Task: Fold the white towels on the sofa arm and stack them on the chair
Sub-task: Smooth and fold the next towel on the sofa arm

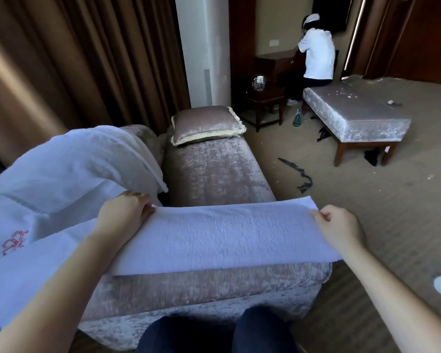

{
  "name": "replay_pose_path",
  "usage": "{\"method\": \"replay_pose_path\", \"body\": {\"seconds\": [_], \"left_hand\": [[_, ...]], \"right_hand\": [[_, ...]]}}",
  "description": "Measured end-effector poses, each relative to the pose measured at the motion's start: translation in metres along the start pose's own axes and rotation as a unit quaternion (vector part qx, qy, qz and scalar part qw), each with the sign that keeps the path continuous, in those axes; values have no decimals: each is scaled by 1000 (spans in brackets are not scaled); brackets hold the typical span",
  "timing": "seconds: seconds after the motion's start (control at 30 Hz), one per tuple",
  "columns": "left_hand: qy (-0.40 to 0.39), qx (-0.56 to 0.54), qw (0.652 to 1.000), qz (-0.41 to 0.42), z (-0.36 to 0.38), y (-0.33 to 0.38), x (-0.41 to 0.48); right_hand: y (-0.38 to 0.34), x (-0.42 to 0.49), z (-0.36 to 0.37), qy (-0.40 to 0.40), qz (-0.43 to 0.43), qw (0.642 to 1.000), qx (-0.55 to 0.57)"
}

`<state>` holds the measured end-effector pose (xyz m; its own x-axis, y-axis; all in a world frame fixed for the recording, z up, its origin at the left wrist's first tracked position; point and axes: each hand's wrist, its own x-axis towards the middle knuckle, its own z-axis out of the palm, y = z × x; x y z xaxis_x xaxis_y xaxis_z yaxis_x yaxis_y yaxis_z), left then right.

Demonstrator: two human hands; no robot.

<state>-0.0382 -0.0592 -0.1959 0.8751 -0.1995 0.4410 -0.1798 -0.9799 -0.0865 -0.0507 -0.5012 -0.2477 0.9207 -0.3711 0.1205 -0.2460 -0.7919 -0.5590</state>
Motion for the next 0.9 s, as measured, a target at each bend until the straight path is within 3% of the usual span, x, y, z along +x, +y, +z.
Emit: {"method": "replay_pose_path", "body": {"seconds": [0.13, 0.3, 0.47, 0.57, 0.73, 0.9], "left_hand": [[15, 8, 999, 51, -2, 13, 0], [12, -131, 976, 173, -11, 73, -15], [7, -167, 974, 156, -7, 102, -39], [37, -179, 965, 185, -13, 104, -54], [70, -140, 964, 216, -13, 102, -75], [98, -108, 965, 216, -9, 105, -75]], "right_hand": [[0, -2, -1, -7, 3, 1000, 4], [-3, -4, -7, -15, 16, 999, -39], [-4, -7, -24, -8, 23, 998, -53], [-1, -17, -30, 9, 13, 1000, -25], [7, -33, -21, -47, 26, 998, 34], [8, -48, -17, 20, 20, 999, 36]]}}
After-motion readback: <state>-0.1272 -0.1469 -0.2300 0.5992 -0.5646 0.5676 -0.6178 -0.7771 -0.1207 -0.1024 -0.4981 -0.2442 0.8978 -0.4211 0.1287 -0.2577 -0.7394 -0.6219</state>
